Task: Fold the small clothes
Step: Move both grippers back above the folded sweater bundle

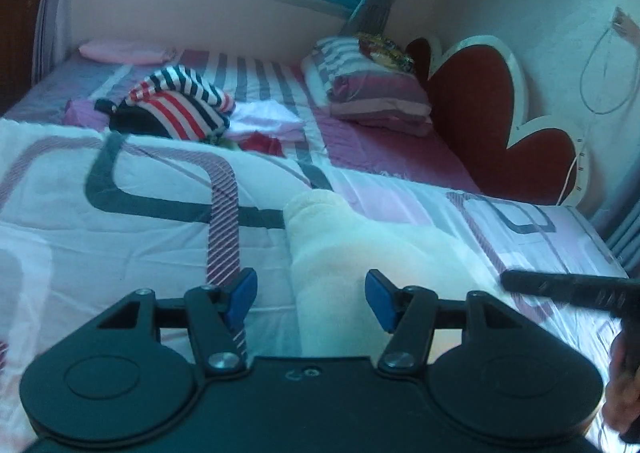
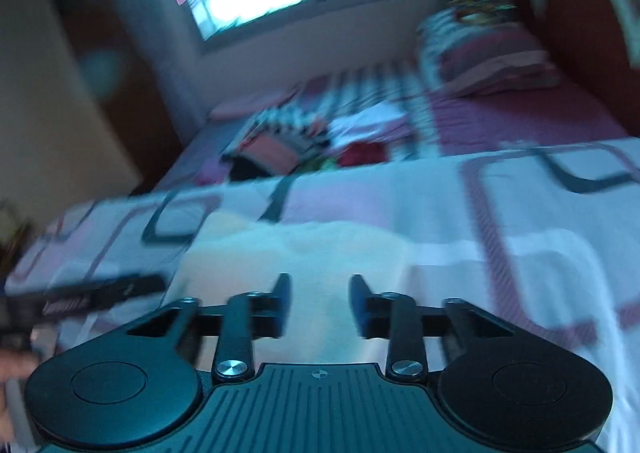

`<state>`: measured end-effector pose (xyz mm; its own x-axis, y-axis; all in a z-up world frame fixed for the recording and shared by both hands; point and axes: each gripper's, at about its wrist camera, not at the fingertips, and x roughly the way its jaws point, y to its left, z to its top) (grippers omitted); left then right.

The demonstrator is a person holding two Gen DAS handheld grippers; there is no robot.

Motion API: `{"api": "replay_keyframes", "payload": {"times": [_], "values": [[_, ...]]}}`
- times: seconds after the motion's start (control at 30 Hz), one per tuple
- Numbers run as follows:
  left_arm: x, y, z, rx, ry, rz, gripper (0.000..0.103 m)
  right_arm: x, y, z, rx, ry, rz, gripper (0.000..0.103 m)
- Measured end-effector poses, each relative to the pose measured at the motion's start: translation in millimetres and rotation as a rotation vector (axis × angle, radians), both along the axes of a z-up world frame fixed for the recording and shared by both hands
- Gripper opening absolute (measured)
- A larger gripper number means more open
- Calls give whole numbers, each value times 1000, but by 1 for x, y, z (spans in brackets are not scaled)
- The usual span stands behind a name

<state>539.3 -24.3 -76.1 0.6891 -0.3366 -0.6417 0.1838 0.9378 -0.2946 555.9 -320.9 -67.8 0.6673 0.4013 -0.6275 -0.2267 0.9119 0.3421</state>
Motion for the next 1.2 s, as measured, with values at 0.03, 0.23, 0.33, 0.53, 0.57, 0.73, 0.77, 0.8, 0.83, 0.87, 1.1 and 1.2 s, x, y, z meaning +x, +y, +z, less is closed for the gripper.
{"api": "replay_keyframes", "payload": {"times": [0.03,0.23,0.33,0.53,0.57,0.73,0.77,0.8,0.83,0.87,1.1,1.2], "values": [[6,-3,-6,9,21,-2,58,7,7,-7,-27,12,33,24],[20,-5,-29,-23,115,45,67,34,6,-50,-107,62,-8,22],[12,-10,-22,26,95,21,67,31,9,-48,-153,52,16,23],[-43,-5,-13,27,36,-64,64,-21,12,-15,-157,-47,52,23],[-54,-6,-15,54,41,-69,64,-34,15,-14,-153,-55,72,23],[-100,-12,-23,125,57,-71,65,-90,36,-26,-206,-44,166,23],[-108,-13,-24,153,63,-59,65,-99,38,-31,-218,-41,173,23],[-114,-11,-24,161,65,-52,65,-107,39,-35,-221,-32,172,23],[-120,-11,-24,159,67,-52,65,-113,38,-39,-218,-18,175,23],[-124,-11,-24,169,70,-50,66,-119,38,-43,-229,-11,173,23],[-135,-10,-26,202,77,-46,67,-130,30,-56,-277,51,89,23],[-138,-13,-26,211,75,-39,67,-132,29,-59,-278,46,77,23]]}}
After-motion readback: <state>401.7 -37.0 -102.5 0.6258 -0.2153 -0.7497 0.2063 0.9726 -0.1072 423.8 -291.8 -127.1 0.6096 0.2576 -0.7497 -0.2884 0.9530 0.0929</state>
